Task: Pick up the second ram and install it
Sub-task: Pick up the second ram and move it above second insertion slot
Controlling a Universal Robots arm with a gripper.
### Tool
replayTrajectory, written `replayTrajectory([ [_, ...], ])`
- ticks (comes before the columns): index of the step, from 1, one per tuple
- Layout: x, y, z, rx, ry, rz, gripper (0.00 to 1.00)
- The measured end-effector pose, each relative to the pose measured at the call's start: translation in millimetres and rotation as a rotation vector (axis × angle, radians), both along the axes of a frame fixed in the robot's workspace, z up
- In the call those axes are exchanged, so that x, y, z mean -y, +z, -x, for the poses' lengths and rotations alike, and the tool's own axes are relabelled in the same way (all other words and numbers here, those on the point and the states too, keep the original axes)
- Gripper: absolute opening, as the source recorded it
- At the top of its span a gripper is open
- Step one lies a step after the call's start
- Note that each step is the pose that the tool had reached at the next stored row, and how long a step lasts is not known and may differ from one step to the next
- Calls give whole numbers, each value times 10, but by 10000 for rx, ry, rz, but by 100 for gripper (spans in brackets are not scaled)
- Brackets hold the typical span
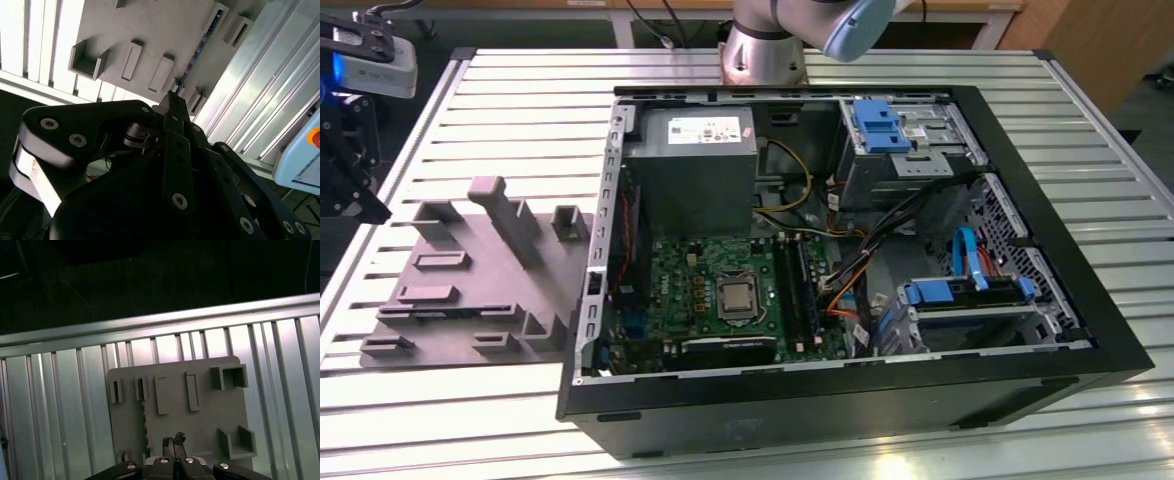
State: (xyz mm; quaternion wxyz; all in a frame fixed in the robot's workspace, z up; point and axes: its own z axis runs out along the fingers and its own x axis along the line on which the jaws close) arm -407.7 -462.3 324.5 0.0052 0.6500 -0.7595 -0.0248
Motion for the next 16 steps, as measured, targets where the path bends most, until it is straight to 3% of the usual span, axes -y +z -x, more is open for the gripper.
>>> replayTrajectory([
  [16, 3, -34, 6, 2, 8, -1, 11],
])
